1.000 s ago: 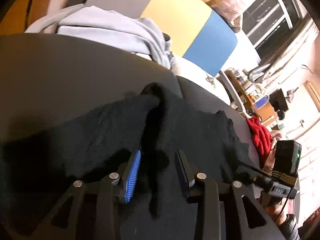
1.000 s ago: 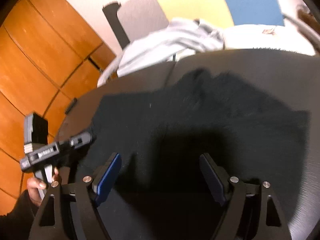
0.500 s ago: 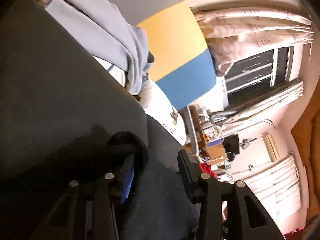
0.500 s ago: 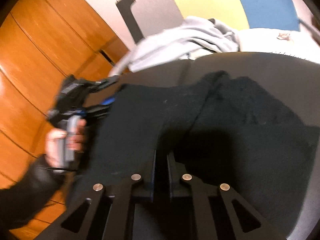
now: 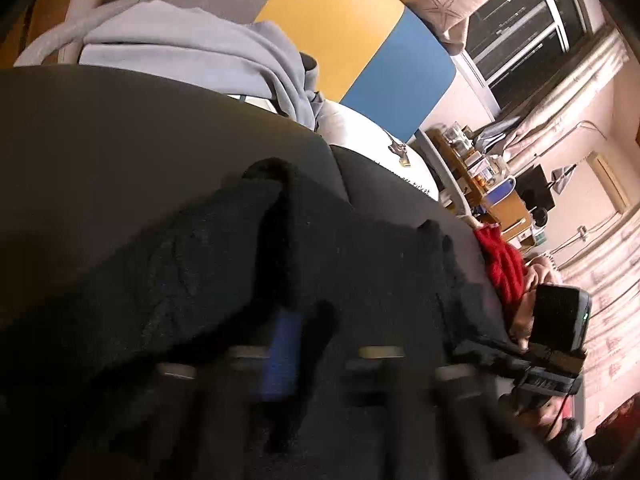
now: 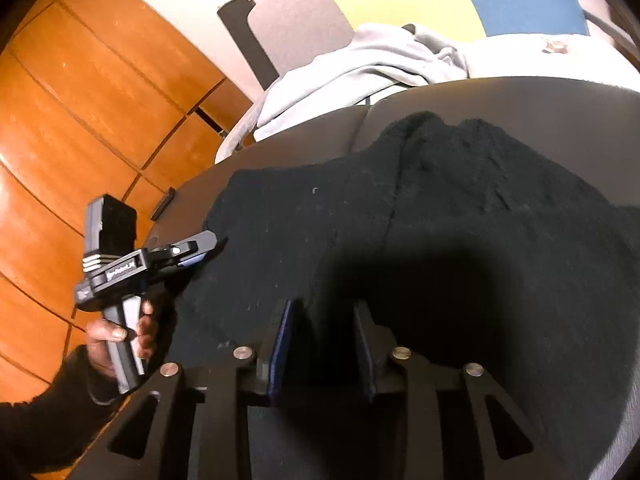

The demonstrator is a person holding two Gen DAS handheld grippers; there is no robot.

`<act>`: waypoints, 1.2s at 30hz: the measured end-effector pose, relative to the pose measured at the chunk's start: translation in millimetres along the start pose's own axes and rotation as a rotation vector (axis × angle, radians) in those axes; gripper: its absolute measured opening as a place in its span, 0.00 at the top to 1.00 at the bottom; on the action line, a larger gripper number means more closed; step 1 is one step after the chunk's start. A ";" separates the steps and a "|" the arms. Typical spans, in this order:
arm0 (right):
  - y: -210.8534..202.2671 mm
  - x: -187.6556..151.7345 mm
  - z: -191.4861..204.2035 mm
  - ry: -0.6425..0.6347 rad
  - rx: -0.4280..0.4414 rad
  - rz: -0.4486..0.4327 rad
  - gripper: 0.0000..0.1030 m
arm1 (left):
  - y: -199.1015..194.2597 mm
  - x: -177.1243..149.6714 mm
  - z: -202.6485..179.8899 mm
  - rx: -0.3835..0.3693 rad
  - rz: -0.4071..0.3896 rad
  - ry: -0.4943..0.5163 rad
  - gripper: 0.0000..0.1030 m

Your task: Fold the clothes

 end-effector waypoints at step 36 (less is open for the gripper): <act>38.8 -19.9 67.9 -0.401 -0.432 -0.043 0.30 | -54.2 -81.9 -26.8 0.157 -0.144 -0.005 0.65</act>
Point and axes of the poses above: each gripper's, at about its wrist camera, not at the fingertips, and y roughly the way its jaws point, z to its left, x to its top, the point moved 1 cm from there along y, roughly the way its jaws point, and after that the axes turned 3 degrees about z, right-handed, at the moved point
